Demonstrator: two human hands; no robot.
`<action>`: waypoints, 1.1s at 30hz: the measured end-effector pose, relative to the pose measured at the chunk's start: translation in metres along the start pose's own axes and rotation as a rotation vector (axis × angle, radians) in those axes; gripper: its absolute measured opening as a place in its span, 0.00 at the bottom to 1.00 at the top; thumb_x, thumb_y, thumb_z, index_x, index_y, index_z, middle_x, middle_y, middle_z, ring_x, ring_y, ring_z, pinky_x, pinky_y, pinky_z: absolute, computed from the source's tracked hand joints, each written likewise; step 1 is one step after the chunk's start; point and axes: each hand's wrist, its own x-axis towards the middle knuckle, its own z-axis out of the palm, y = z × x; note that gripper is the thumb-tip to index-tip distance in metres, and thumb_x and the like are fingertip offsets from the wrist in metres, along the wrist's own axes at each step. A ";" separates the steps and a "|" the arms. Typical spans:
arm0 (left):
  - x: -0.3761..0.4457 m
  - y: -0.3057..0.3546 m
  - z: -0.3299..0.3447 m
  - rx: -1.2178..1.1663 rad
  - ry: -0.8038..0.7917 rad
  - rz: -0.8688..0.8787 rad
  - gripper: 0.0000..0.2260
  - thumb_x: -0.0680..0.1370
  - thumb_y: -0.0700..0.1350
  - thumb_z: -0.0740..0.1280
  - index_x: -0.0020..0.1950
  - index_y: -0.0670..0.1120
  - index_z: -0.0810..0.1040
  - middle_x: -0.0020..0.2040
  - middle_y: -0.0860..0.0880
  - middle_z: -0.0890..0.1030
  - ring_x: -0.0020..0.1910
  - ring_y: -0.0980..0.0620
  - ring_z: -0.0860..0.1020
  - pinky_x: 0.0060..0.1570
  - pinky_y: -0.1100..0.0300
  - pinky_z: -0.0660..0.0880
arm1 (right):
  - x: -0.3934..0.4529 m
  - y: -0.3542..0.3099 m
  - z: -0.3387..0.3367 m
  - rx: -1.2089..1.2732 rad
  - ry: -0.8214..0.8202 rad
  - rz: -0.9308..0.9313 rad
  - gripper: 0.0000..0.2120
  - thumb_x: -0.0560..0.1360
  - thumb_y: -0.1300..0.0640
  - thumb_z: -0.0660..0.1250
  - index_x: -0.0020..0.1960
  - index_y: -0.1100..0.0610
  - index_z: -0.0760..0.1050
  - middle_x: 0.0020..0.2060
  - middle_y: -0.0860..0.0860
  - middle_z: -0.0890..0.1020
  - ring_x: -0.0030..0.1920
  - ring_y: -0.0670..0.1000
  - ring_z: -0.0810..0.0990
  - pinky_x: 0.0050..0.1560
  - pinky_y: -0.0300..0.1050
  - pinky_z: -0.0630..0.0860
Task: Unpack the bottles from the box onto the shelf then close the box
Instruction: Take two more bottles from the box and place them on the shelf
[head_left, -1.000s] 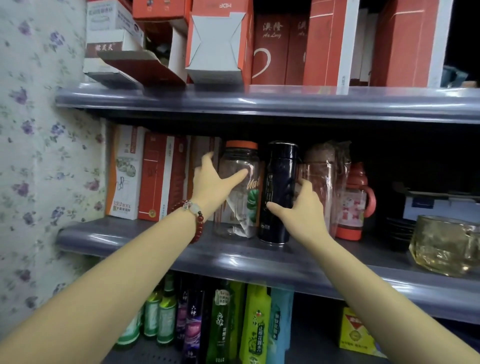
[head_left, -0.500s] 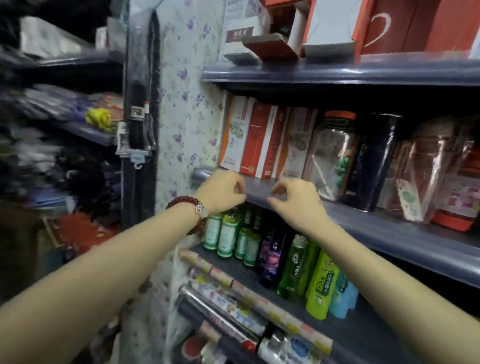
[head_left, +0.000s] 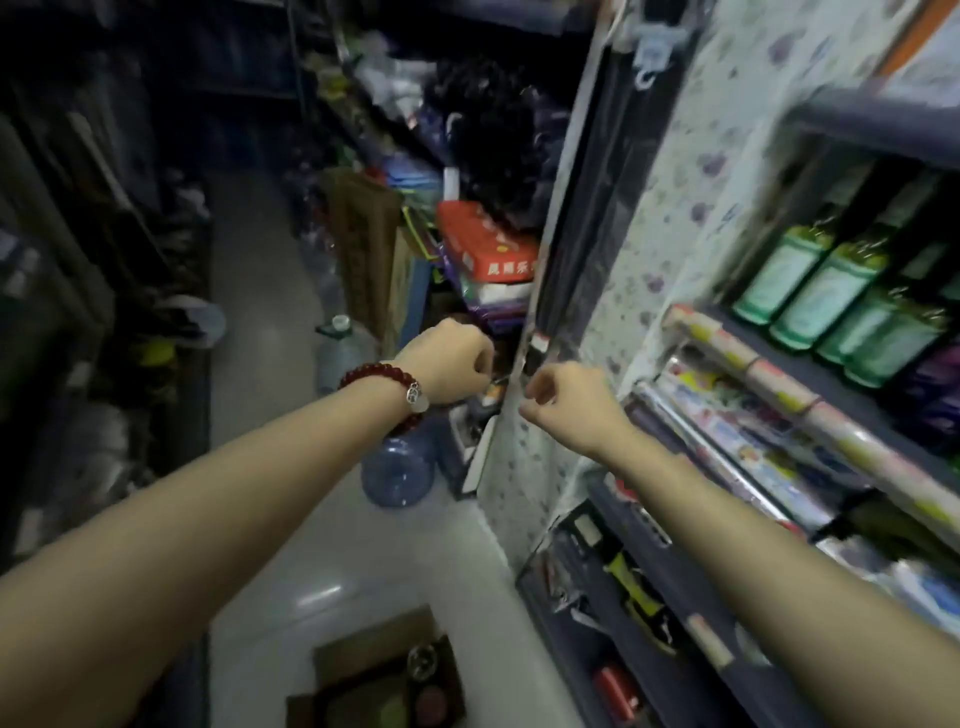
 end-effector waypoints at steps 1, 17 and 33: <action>-0.008 -0.020 0.018 -0.012 -0.030 -0.041 0.03 0.72 0.42 0.65 0.39 0.47 0.78 0.41 0.46 0.82 0.42 0.45 0.80 0.45 0.50 0.79 | 0.005 0.000 0.028 0.010 -0.050 0.001 0.08 0.71 0.55 0.70 0.47 0.60 0.81 0.46 0.57 0.84 0.50 0.56 0.81 0.49 0.47 0.75; -0.131 -0.179 0.381 -0.295 -0.364 -0.558 0.07 0.74 0.43 0.65 0.48 0.45 0.81 0.49 0.46 0.82 0.49 0.47 0.79 0.47 0.58 0.75 | -0.028 0.101 0.395 0.091 -0.549 0.059 0.07 0.71 0.57 0.68 0.48 0.59 0.79 0.45 0.55 0.82 0.45 0.55 0.79 0.43 0.43 0.74; -0.256 -0.298 0.660 -0.475 -0.329 -0.844 0.06 0.75 0.44 0.66 0.50 0.47 0.80 0.51 0.47 0.81 0.48 0.52 0.77 0.43 0.63 0.68 | -0.127 0.189 0.694 0.374 -0.631 0.091 0.16 0.72 0.58 0.70 0.59 0.55 0.75 0.56 0.51 0.78 0.56 0.49 0.76 0.56 0.43 0.75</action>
